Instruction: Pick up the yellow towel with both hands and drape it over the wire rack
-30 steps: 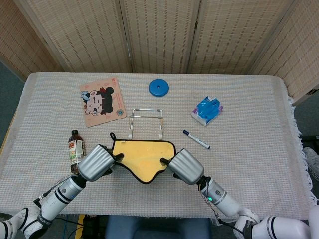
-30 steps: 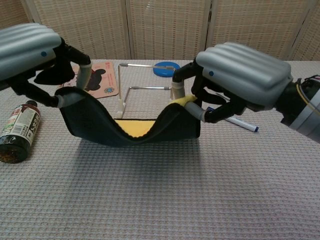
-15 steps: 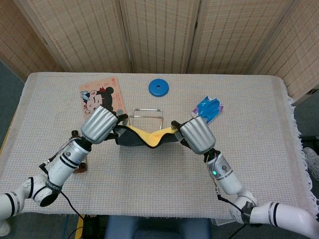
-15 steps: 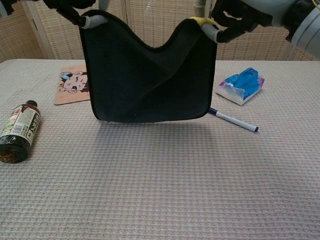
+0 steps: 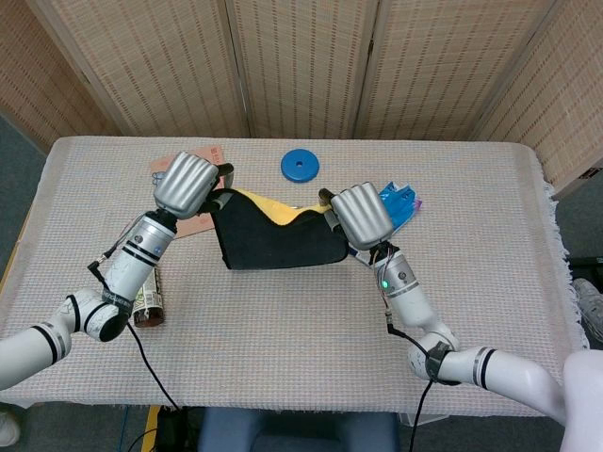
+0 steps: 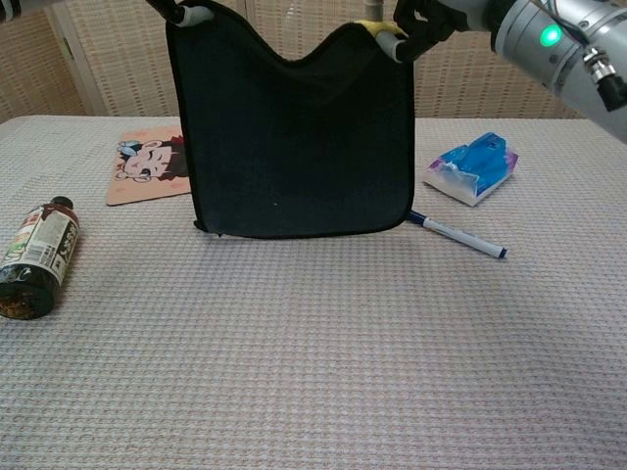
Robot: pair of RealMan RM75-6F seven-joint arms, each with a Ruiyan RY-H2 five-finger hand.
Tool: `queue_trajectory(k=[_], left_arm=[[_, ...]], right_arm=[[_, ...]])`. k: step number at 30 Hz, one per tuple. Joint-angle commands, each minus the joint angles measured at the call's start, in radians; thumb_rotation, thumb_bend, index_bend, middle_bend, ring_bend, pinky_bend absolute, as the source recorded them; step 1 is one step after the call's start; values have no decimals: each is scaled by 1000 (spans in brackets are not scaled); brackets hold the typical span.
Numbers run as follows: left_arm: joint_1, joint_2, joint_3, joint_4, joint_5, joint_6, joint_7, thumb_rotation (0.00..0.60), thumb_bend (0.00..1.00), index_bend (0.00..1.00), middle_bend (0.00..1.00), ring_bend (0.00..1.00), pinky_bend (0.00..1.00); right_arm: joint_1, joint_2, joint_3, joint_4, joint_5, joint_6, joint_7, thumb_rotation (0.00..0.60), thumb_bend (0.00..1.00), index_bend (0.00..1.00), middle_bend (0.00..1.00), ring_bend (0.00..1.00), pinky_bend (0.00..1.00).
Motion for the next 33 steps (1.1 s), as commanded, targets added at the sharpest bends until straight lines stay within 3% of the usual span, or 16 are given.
queue_trajectory(k=[1, 16, 21, 26, 31, 33], left_arm=[[-36, -23, -14, 54, -50, -36, 11, 600, 531, 660, 1000, 872, 940], [-120, -112, -9, 251, -189, -136, 27, 600, 522, 649, 1000, 859, 933], [-143, -136, -6, 304, -243, -176, 52, 600, 521, 579, 993, 826, 920], [-163, -149, 2, 327, -273, -193, 85, 600, 472, 400, 823, 657, 909], [-177, -163, 5, 347, -310, -209, 112, 600, 255, 217, 502, 449, 822], [-182, -171, 7, 359, -312, -200, 116, 600, 208, 162, 428, 399, 784]], right_arm=[[46, -34, 19, 60, 40, -24, -15, 600, 569, 709, 925, 1000, 1000], [155, -118, 9, 289, 143, -86, -15, 600, 552, 709, 920, 1000, 1000], [174, -140, -1, 343, 161, -99, -4, 600, 502, 674, 906, 1000, 1000], [190, -154, -6, 374, 183, -111, -4, 600, 447, 412, 888, 1000, 1000], [202, -159, -2, 378, 212, -119, -11, 600, 345, 167, 877, 1000, 1000], [207, -155, -2, 377, 226, -126, -24, 600, 330, 109, 876, 1000, 1000]])
